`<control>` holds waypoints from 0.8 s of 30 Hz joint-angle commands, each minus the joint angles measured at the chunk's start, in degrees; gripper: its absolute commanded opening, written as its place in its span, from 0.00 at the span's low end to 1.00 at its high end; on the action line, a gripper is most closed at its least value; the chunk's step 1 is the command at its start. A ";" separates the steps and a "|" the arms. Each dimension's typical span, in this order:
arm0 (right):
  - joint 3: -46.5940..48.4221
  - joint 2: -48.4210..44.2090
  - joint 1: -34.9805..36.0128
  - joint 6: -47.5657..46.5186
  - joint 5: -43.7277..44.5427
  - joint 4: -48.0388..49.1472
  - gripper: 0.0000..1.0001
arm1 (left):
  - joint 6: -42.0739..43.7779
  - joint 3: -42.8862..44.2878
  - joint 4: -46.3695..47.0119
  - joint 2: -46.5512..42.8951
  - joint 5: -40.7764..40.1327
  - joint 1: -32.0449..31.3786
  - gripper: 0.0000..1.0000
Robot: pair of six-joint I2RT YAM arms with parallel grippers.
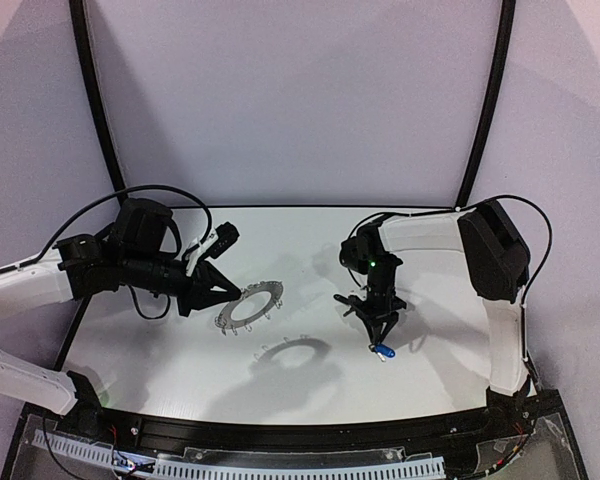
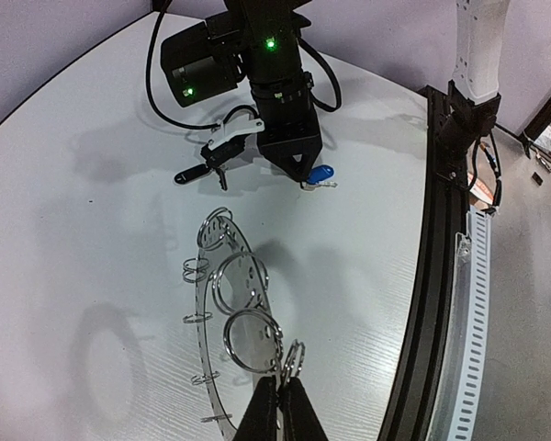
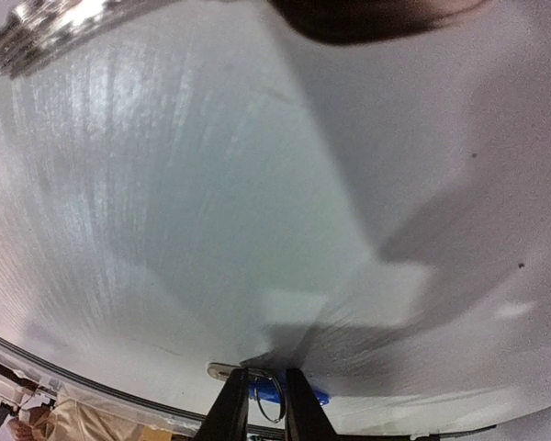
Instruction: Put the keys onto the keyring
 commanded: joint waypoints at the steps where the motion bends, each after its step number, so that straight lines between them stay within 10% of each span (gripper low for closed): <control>1: 0.15 1.02 -0.41 0.78 1.54 2.98 0.16 | -0.62 0.26 1.02 -0.23 0.21 -0.30 0.01; 24: 0.16 0.58 -0.49 -0.65 2.85 2.69 0.15 | -1.37 0.28 0.58 -0.06 0.83 -0.30 0.01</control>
